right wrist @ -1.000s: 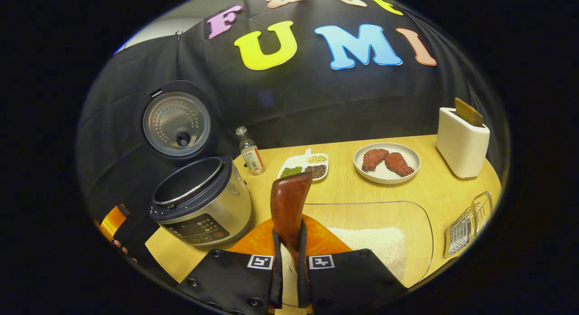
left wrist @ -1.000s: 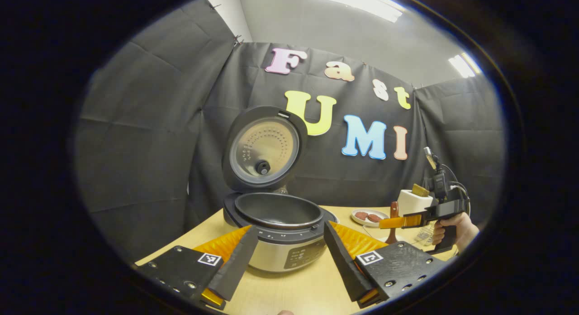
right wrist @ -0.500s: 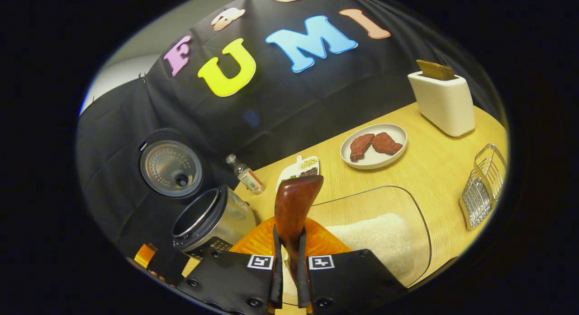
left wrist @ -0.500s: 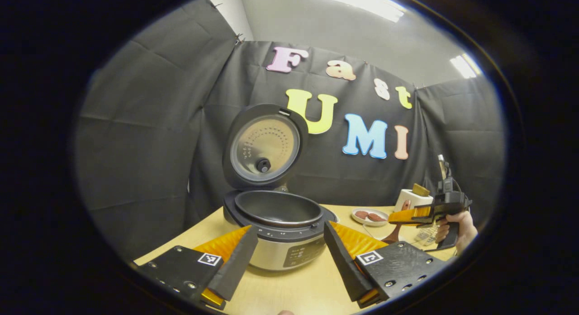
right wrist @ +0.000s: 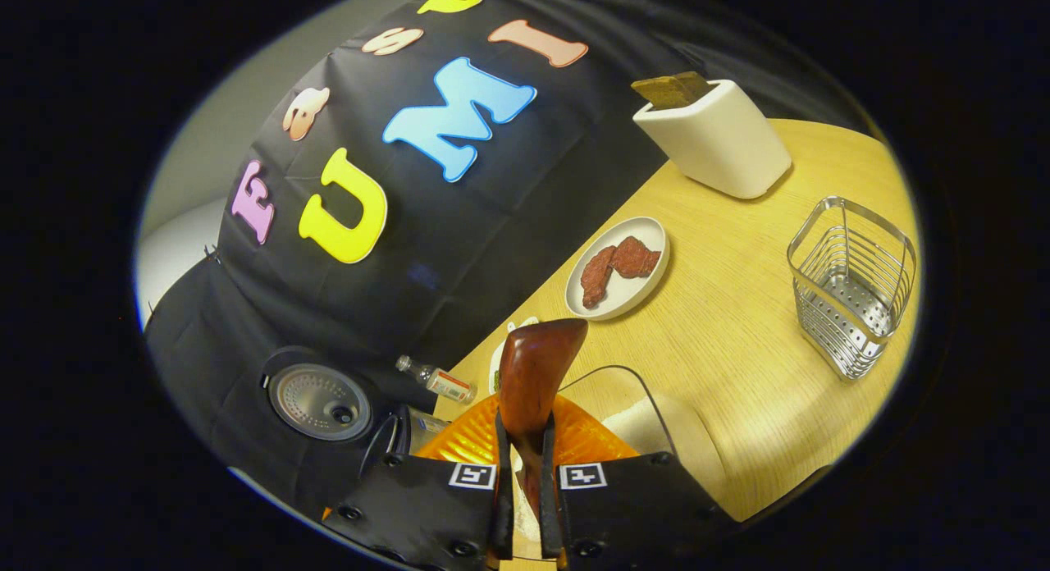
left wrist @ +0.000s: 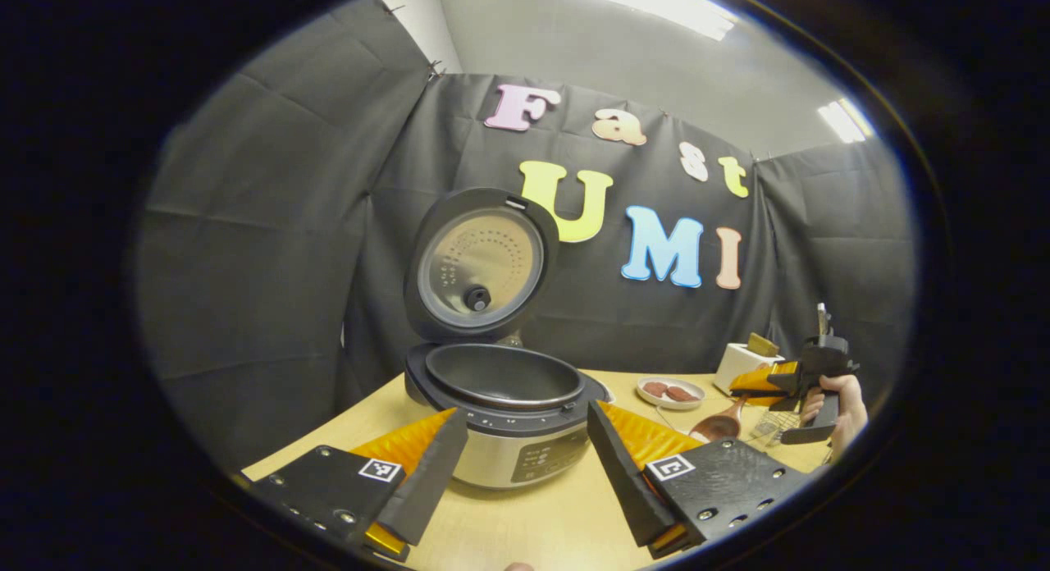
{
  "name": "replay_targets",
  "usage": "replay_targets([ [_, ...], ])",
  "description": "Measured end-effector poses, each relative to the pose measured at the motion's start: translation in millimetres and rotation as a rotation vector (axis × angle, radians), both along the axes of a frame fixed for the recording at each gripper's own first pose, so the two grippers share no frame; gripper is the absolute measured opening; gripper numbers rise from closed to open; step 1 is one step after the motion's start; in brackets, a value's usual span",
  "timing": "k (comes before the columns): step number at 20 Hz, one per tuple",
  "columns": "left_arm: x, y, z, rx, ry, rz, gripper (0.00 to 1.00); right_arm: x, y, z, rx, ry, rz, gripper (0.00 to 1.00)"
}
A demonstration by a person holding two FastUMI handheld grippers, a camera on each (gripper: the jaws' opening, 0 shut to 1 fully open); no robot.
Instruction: Close the left gripper, press the button to open the rice cooker; take a wooden spoon from the chopstick holder with the right hand, scoop a spoonful of rice and pour it into the rice cooker, then put the wooden spoon back into the chopstick holder.
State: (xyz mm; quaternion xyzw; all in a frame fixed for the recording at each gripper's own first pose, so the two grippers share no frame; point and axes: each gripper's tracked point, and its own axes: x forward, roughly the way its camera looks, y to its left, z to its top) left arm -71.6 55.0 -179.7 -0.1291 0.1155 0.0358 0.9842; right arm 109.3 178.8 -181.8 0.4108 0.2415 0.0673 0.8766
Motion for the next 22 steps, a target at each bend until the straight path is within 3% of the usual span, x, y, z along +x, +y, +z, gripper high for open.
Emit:
replay_targets([
  [5,-5,9,-4,-0.015,0.004,0.029,0.92,10,-8,22,0.051,-0.019,-0.043,0.14],
  [10,-12,17,-10,-0.028,0.011,0.055,0.92,21,16,55,0.049,-0.059,-0.013,0.14],
  [22,-28,36,-21,-0.026,0.026,0.091,0.92,59,117,148,0.013,-0.207,0.094,0.14],
])
